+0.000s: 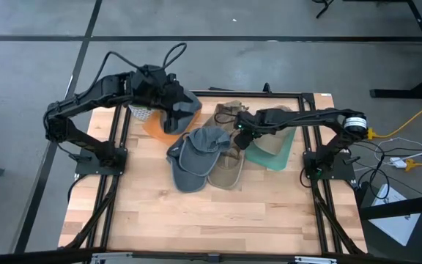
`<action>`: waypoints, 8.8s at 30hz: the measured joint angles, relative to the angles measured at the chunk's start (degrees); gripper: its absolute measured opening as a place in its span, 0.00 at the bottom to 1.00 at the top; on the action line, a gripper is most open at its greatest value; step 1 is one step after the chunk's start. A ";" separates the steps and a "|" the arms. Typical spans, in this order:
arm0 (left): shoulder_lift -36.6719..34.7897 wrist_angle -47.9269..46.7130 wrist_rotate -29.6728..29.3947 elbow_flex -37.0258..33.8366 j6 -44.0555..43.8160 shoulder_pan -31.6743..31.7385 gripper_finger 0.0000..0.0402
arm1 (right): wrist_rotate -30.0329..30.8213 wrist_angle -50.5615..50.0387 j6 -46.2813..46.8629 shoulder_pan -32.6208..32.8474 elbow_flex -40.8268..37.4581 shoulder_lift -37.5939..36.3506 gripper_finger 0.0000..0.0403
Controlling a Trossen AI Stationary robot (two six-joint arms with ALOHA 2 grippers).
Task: Pick & Place hat
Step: Put the brown cap into the blue bin
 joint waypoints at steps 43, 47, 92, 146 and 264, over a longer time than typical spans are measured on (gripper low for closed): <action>0.02 0.01 -0.33 0.00 -3.31 -3.62 0.49 | 20.05 2.71 -37.56 7.91 20.39 -9.71 0.01; 0.03 0.02 -0.31 0.00 -4.73 -3.62 0.49 | 18.15 4.72 -39.72 7.89 20.94 -9.89 0.01; 7.97 12.56 7.63 0.00 -15.89 -5.11 0.49 | -19.02 19.24 -43.06 5.51 20.90 -22.28 0.01; 8.94 14.71 -3.78 0.04 -4.24 -6.68 0.07 | -21.65 18.26 -34.01 5.53 20.90 -22.17 0.03; 7.81 7.22 3.19 0.04 -2.81 -6.76 0.70 | -26.63 14.89 -42.18 6.82 20.87 -13.58 0.02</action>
